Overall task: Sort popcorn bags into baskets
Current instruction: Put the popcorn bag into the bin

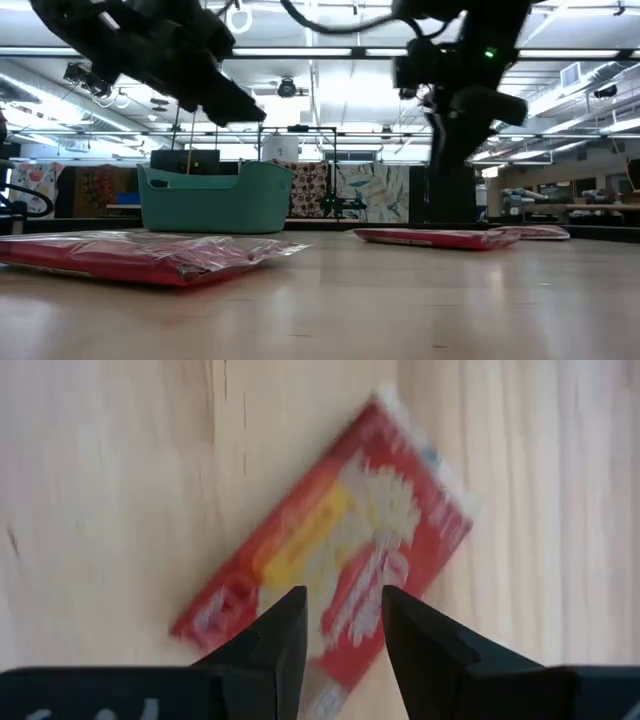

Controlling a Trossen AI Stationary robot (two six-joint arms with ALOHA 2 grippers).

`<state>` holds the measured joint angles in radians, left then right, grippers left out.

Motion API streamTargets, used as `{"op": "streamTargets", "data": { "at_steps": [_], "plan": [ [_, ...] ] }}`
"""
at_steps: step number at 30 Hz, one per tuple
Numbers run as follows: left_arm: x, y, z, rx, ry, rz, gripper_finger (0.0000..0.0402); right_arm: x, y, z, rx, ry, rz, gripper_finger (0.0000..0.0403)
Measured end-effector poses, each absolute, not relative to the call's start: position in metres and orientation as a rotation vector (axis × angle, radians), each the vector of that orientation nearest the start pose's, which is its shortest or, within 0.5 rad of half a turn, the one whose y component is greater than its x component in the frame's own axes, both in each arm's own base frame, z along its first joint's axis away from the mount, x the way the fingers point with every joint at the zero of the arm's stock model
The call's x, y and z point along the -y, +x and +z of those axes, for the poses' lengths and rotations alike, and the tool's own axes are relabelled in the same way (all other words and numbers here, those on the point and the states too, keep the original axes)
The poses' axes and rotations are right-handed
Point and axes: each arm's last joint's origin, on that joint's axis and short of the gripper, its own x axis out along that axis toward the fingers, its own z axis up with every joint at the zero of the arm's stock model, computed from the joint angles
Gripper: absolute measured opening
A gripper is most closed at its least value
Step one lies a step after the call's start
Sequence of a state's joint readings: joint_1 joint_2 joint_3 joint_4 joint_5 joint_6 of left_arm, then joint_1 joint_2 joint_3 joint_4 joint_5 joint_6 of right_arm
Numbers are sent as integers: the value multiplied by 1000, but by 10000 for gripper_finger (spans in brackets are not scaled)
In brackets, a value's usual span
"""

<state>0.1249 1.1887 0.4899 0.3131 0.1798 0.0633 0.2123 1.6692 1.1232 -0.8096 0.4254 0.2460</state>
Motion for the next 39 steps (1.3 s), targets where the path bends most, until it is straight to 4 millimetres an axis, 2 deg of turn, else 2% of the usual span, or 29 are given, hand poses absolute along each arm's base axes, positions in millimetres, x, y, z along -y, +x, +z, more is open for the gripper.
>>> {"op": "streamTargets", "data": {
  "at_steps": [4,9,14,22,30,39],
  "plan": [
    [-28,250,189,-352,-5,-16,189,-59,285,193,-1247,-215,-370,137],
    [-30,264,172,-366,2,-10,189,-68,267,176,-1265,-302,-393,137],
    [-32,282,162,-417,14,-14,189,-66,254,161,-1284,-309,-469,139],
    [-37,304,142,-501,169,-42,189,-66,245,155,-1326,-230,-468,142],
    [-44,325,129,-535,211,-40,189,-60,221,150,-1323,-237,-471,145],
    [-51,346,112,-595,451,-4,189,-58,213,131,-1298,-216,-441,145]
  ]
}}
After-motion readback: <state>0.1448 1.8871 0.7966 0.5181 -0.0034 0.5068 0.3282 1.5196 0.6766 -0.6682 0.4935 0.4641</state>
